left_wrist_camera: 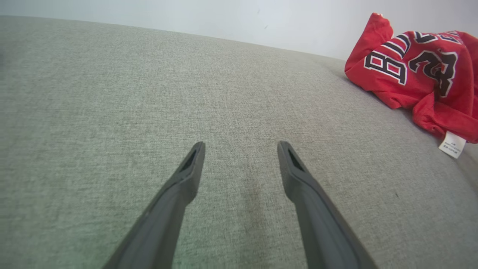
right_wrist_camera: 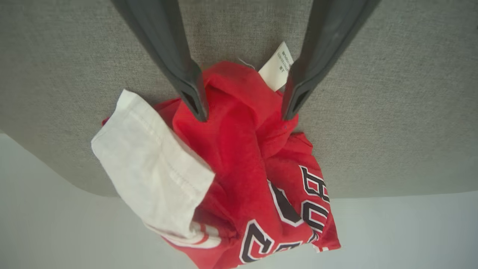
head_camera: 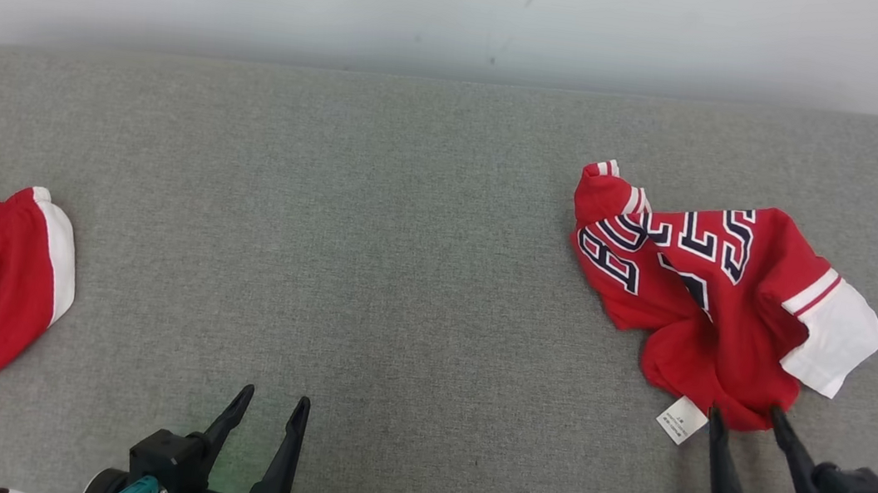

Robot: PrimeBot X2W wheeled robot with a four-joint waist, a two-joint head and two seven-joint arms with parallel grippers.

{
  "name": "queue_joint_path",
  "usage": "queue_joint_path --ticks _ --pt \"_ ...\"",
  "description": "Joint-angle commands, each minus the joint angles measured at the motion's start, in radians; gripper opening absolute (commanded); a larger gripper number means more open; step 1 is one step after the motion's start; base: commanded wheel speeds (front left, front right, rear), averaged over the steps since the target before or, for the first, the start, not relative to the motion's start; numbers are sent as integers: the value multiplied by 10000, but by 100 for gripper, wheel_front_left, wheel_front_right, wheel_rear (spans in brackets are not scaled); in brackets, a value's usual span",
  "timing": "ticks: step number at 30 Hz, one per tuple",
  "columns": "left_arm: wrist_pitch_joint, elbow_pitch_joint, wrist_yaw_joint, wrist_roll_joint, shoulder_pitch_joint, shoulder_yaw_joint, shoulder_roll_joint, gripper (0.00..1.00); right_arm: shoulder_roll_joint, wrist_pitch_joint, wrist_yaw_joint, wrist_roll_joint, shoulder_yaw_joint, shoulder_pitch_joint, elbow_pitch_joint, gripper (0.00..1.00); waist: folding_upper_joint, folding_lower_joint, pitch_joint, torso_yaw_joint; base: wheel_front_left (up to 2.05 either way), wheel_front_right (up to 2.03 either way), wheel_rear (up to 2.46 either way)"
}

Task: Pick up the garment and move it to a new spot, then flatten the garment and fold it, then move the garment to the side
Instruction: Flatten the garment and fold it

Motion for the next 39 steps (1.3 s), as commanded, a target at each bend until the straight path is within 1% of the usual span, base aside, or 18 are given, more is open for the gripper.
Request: queue_joint_path --ticks 1,4,7,10,14,20,28,32,39 --pt "-14 17 -7 85 43 -15 8 100 -4 -48 -10 -24 49 160 182 100 0 0 17 71 0 0 0" --pt "-14 35 10 67 53 -51 9 100 98 -49 -10 99 189 121 543 100 0 0 20 176 0 0 0" --pt "-14 50 35 8 83 -67 8 100 295 -50 -10 324 44 207 1159 100 0 0 19 298 0 0 0" --pt "-14 70 29 -2 87 -62 11 100 452 -50 -10 448 203 224 1479 100 0 0 33 373 0 0 0" --pt "-14 56 49 24 102 -51 7 100 586 -50 -10 700 363 151 1739 100 0 0 81 428 0 0 0" --pt "-14 31 58 37 45 -76 7 100 581 -50 -10 630 317 -122 1695 100 0 0 194 465 0 0 0" --pt "-14 110 31 -34 -45 -176 7 100 884 -41 -10 738 375 -474 2107 100 0 0 336 618 0 0 0" --pt "-14 102 28 -24 -65 -186 7 100 1044 -24 -9 977 193 -581 2347 100 0 0 387 726 0 0 0" --pt "-14 98 10 35 -67 -204 9 100 1039 22 -13 640 -297 -761 2942 100 0 0 463 850 0 0 0"
